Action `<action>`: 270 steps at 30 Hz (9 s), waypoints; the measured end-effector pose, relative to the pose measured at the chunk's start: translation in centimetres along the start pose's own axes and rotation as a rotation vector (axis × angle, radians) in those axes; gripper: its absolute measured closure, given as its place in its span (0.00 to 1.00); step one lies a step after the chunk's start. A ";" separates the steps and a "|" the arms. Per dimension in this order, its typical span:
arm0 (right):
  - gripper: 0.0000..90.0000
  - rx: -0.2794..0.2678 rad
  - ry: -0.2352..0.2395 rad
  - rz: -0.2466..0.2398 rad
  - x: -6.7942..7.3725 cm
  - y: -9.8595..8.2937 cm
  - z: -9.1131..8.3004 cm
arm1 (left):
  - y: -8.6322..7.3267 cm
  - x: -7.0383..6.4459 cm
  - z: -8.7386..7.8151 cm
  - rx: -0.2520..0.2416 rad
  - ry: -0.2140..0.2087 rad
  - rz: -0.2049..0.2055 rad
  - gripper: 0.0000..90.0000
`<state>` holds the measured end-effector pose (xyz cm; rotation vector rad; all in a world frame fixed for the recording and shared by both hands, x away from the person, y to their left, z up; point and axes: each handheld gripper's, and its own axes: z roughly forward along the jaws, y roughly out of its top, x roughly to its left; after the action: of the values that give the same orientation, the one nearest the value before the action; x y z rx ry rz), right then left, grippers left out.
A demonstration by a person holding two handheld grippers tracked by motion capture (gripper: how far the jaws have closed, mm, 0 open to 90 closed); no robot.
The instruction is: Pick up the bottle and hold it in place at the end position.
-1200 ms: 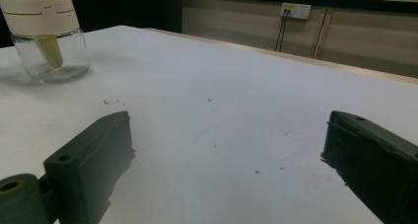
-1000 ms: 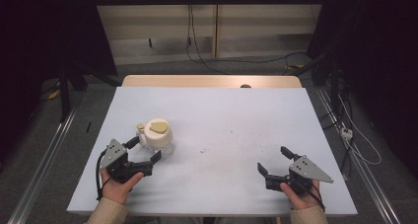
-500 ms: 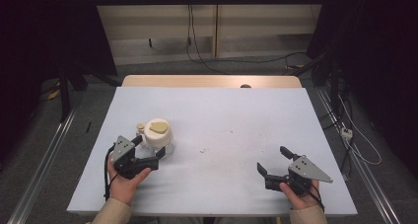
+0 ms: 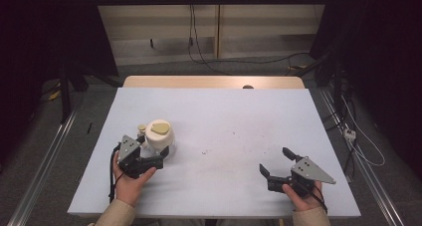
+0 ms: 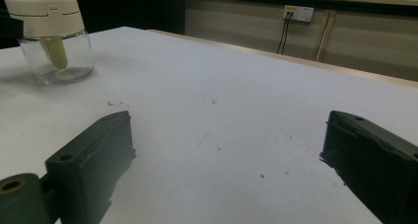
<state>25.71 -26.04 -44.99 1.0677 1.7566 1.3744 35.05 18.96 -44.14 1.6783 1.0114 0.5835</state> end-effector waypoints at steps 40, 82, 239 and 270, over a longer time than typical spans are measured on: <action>0.05 -0.001 0.001 0.008 -0.1 0.0 0.0 | 0.3 -0.9 3.3 -0.007 0.101 -0.040 0.03; 0.05 -0.013 0.006 0.014 -0.2 0.1 -0.2 | 2.1 -1.7 3.8 -0.074 0.018 0.005 0.07; 0.05 -0.025 0.014 0.014 -0.6 0.0 -0.2 | 4.6 -7.5 14.8 -0.037 -0.173 0.031 0.07; 0.05 -0.028 0.016 0.016 -0.7 0.0 -0.2 | 5.0 -8.7 16.5 -0.032 -0.182 0.040 0.07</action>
<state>25.89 -26.75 -44.96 1.0606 1.7388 1.4161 45.04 2.42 -44.21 1.6930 0.8353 0.4611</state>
